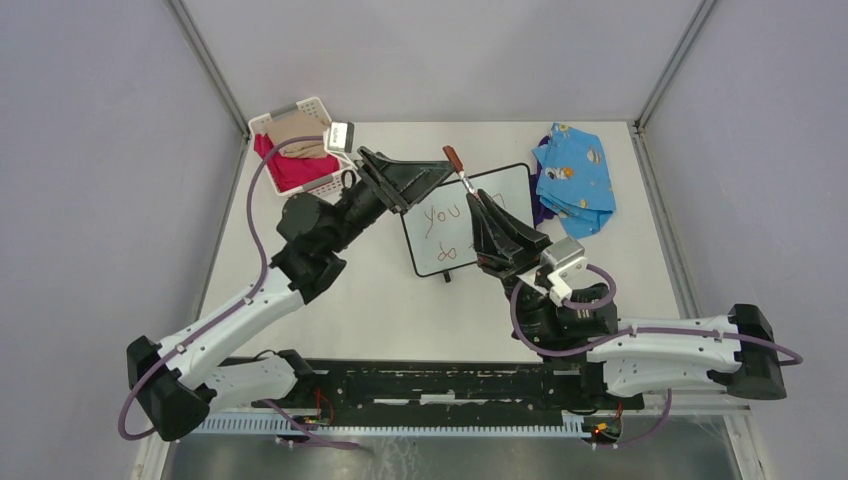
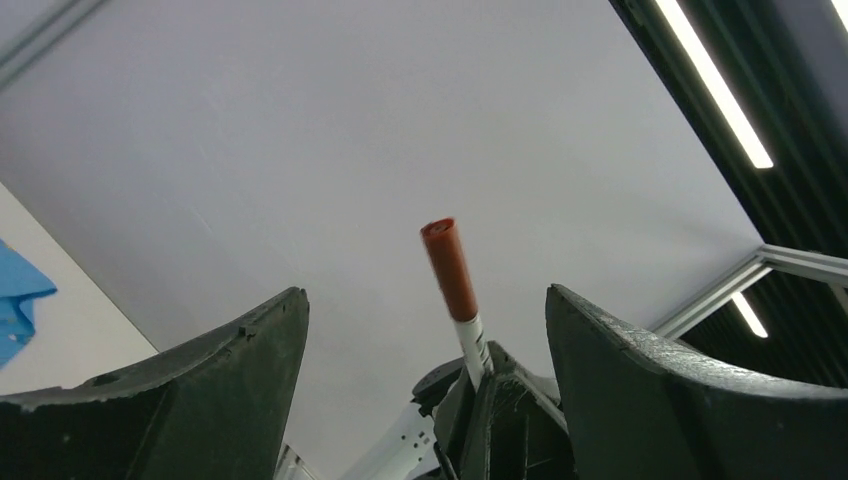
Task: Write a sentence on the whiteboard
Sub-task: Close the whiteboard marker at the center of the board.
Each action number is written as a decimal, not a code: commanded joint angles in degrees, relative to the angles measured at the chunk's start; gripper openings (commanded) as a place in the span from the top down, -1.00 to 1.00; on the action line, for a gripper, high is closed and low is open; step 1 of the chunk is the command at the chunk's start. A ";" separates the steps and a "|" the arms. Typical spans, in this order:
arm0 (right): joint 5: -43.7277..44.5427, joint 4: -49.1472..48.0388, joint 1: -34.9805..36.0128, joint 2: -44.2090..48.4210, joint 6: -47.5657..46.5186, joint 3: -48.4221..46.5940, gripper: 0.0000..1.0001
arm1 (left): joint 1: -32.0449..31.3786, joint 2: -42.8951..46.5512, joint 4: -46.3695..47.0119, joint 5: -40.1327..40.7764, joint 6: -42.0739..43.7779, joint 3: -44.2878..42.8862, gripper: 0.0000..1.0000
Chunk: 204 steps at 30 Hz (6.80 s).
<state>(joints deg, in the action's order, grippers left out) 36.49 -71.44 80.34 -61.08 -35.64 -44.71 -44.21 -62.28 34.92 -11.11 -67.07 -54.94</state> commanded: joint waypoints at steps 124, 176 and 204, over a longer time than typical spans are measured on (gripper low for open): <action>-2.45 1.57 -0.43 2.21 -1.37 1.59 1.00 | -12.29 3.03 -11.22 10.94 15.36 -3.44 -0.25; -13.04 68.20 -4.52 12.66 30.61 -10.82 -0.51 | -0.53 10.50 -34.12 -4.66 33.79 -4.80 0.96; -21.24 60.85 -8.54 9.37 37.66 -2.71 1.00 | -0.53 13.35 -33.64 -12.17 32.09 -1.07 0.07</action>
<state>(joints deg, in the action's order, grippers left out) 14.61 -4.71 71.57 -53.08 2.68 -50.00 -44.84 -49.58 -1.08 -20.75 -34.17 -57.45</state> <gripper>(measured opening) 0.042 0.433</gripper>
